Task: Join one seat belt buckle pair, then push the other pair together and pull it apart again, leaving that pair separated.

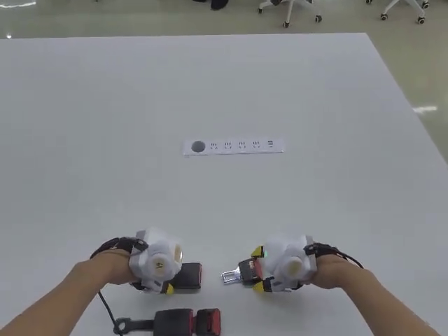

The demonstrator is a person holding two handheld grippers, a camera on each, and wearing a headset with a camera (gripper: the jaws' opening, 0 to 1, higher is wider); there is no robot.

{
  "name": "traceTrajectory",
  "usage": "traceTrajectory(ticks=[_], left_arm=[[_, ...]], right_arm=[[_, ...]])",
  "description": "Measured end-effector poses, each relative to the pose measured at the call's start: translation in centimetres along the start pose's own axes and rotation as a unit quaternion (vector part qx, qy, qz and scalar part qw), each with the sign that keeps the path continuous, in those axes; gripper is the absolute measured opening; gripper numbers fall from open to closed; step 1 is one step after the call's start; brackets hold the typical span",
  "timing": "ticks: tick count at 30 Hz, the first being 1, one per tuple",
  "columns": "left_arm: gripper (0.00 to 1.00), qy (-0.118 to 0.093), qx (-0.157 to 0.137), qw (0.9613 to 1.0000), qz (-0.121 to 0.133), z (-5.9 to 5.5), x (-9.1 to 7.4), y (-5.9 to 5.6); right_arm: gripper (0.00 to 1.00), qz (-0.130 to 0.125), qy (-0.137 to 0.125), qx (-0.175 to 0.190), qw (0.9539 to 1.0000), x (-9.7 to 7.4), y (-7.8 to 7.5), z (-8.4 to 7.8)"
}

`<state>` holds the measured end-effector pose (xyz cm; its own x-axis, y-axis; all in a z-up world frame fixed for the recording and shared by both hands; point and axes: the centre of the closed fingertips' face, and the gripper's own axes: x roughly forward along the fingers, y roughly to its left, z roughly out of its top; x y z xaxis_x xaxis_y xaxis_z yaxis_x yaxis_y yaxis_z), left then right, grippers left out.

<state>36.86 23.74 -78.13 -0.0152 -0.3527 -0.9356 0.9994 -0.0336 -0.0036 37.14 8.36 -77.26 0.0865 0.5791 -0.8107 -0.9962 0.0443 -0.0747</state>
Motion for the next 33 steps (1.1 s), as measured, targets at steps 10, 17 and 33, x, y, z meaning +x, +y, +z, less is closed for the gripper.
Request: traceTrajectory(ticks=[10,17,33], left_arm=[[0.33,-0.007,-0.011,0.9999,-0.003,0.34,-0.36,-0.22],[0.33,-0.007,-0.012,0.9999,-0.003,0.74,-0.73,-0.47],[0.32,-0.007,-0.019,0.9998,-0.004,0.59,-0.71,-0.4]], right_arm=[[0.32,0.004,0.003,-0.006,1.0,0.02,0.22,-0.01],[0.31,0.002,0.003,-0.006,1.0,0.41,0.11,-0.31],[0.31,-0.008,0.003,0.009,0.9999,0.74,0.02,-0.05]])
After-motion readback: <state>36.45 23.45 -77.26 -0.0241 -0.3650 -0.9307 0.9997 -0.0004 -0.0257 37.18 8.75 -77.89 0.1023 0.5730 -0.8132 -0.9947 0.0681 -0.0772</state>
